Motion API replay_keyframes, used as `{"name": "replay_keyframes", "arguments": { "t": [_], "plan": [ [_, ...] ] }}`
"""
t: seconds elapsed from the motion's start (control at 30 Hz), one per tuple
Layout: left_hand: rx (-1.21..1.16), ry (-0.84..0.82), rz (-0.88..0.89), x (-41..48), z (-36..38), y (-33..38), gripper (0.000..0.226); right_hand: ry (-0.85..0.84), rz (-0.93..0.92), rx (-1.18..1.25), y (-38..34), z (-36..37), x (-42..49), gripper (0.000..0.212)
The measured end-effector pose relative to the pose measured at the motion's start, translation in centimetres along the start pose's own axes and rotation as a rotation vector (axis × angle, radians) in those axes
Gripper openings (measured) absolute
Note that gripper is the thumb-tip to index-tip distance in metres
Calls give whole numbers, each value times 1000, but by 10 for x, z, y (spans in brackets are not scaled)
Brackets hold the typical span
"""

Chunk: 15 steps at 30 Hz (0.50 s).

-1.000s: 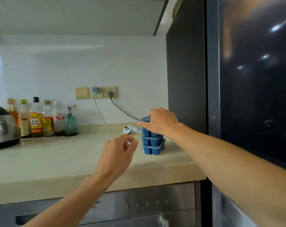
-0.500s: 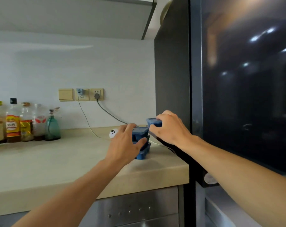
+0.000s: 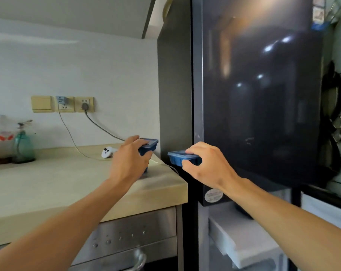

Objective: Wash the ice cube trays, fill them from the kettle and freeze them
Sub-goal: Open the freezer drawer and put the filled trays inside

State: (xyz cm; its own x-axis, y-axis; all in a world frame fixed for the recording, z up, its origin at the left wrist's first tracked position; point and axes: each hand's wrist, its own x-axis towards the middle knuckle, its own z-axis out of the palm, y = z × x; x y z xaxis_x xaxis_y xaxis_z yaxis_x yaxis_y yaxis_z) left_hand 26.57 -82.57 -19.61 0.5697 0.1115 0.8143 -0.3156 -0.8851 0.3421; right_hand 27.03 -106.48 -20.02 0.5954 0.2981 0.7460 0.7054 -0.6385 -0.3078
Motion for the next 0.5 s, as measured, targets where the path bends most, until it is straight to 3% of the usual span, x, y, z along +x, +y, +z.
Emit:
{"name": "replay_keyframes", "arguments": {
  "t": [0.3,0.5],
  "plan": [
    [-192,-37,274,-66,28,89,37,14,-18,-58,47,-42,-96,37],
    [-280,-199,338,-113,70,128,39,-77,219,-220,113,-64,-156,39]
  ]
}}
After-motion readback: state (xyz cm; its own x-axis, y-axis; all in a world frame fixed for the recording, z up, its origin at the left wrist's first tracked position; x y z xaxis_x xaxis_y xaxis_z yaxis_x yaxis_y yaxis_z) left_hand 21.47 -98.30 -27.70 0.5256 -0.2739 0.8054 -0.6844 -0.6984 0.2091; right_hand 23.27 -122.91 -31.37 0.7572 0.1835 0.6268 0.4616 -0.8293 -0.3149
